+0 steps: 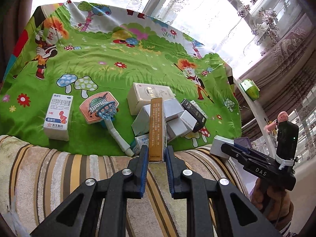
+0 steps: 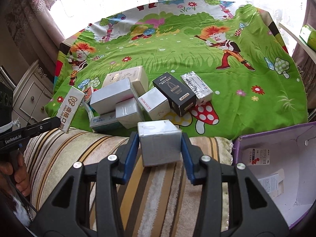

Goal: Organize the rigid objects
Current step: 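Carry both boxes over the purple-rimmed box and open both tools to drop them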

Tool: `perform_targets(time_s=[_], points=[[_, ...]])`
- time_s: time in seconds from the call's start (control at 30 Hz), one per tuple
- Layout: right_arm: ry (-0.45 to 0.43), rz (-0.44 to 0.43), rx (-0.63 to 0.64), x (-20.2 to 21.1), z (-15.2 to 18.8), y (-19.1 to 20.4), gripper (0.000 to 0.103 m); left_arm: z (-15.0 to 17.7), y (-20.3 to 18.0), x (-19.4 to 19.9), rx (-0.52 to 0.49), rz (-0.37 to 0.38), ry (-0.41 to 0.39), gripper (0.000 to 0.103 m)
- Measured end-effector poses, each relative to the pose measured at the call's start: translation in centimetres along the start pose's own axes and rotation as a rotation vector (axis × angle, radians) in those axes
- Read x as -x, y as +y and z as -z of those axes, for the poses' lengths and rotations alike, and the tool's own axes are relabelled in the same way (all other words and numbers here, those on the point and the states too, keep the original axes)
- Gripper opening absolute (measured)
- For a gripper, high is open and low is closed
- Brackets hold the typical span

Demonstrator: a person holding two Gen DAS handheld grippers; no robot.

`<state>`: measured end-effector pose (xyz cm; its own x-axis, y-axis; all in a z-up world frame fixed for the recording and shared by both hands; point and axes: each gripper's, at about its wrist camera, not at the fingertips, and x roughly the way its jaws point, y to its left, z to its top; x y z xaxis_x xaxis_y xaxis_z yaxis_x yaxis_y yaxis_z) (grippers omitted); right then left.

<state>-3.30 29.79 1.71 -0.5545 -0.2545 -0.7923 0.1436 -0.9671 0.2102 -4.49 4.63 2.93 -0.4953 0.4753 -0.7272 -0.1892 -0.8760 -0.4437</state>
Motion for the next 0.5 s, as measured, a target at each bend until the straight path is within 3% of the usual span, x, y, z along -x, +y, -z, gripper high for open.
perform_targets(time_s=[0.5], points=[[-0.052, 0.138, -0.171, 6.3, 5.0, -9.4, 0.046, 1.7, -10.0, -4.1, -0.176, 0.145, 0.113, 0.018]])
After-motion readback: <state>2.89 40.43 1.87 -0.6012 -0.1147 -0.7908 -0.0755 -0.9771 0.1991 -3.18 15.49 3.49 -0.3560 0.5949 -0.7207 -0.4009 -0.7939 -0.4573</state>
